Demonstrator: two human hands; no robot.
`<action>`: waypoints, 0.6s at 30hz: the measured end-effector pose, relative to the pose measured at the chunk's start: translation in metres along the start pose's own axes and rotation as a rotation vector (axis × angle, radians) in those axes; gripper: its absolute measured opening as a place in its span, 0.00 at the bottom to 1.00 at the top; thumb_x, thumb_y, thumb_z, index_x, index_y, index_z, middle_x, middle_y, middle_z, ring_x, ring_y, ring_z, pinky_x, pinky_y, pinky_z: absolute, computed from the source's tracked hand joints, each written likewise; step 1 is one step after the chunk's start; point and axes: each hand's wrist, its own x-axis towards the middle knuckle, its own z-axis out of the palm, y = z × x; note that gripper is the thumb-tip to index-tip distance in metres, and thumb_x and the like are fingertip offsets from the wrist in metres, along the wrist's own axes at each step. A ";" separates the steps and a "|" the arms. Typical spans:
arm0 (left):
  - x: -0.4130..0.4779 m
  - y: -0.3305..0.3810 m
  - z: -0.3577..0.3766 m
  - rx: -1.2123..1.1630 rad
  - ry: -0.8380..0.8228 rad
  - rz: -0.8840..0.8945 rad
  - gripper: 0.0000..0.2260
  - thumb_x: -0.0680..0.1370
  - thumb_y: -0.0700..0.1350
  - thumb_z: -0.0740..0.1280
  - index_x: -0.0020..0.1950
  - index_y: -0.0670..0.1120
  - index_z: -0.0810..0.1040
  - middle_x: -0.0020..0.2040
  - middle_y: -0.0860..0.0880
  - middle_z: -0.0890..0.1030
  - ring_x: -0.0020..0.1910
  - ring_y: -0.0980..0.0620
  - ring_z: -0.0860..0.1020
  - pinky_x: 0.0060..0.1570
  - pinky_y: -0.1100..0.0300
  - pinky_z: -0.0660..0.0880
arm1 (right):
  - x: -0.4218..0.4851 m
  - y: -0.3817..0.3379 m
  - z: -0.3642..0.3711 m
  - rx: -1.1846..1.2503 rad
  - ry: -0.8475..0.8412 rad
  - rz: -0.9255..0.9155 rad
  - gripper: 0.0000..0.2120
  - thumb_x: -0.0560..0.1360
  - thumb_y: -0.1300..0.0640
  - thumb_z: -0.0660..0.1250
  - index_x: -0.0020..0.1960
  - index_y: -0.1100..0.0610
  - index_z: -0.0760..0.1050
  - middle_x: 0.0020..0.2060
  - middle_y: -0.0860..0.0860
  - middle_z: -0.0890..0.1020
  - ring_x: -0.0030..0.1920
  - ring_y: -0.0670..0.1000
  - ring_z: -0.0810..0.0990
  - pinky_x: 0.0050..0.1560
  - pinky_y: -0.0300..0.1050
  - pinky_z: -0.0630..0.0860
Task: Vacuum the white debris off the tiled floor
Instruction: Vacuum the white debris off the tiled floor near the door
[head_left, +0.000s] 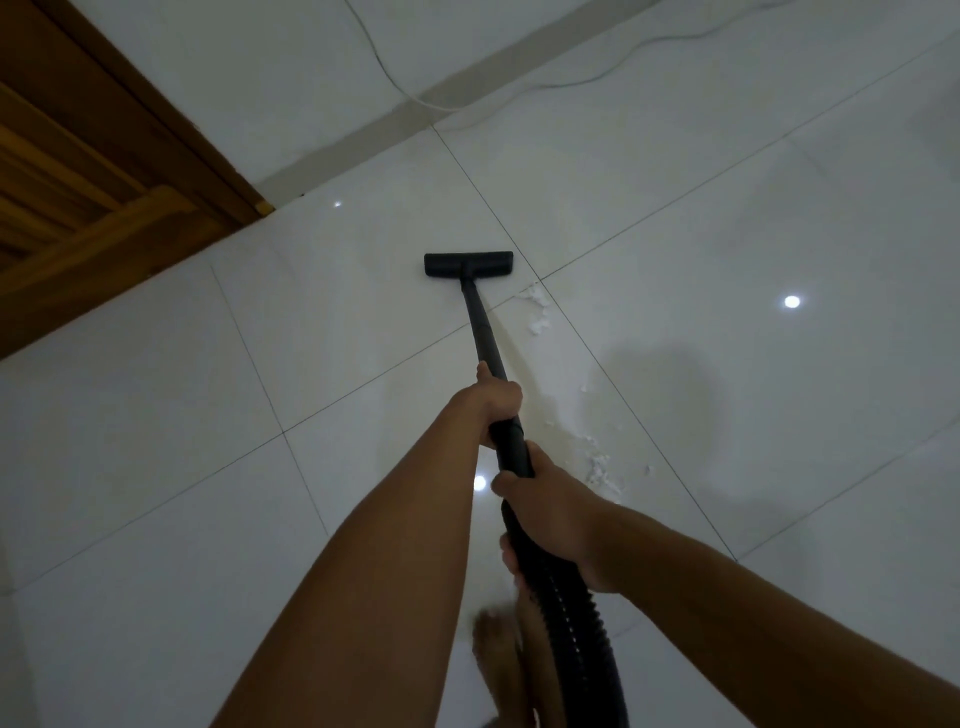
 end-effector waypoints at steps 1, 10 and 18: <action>-0.001 0.002 -0.002 0.000 -0.001 -0.003 0.34 0.83 0.42 0.54 0.81 0.57 0.35 0.65 0.40 0.73 0.44 0.45 0.77 0.52 0.47 0.80 | 0.000 -0.004 0.000 0.001 -0.002 0.003 0.26 0.85 0.56 0.58 0.78 0.40 0.53 0.31 0.57 0.77 0.24 0.51 0.77 0.26 0.44 0.77; 0.029 0.013 -0.017 -0.034 -0.005 -0.011 0.34 0.84 0.43 0.55 0.80 0.58 0.35 0.58 0.42 0.73 0.42 0.46 0.77 0.47 0.49 0.80 | 0.023 -0.021 0.002 -0.042 -0.003 0.005 0.27 0.85 0.54 0.56 0.78 0.36 0.50 0.33 0.60 0.78 0.23 0.51 0.76 0.27 0.44 0.77; 0.069 0.057 -0.059 -0.012 0.014 0.014 0.34 0.85 0.44 0.54 0.80 0.59 0.33 0.60 0.42 0.73 0.44 0.46 0.77 0.49 0.48 0.79 | 0.071 -0.073 -0.001 -0.085 0.061 -0.052 0.27 0.85 0.55 0.57 0.80 0.41 0.51 0.34 0.56 0.78 0.25 0.48 0.77 0.28 0.40 0.77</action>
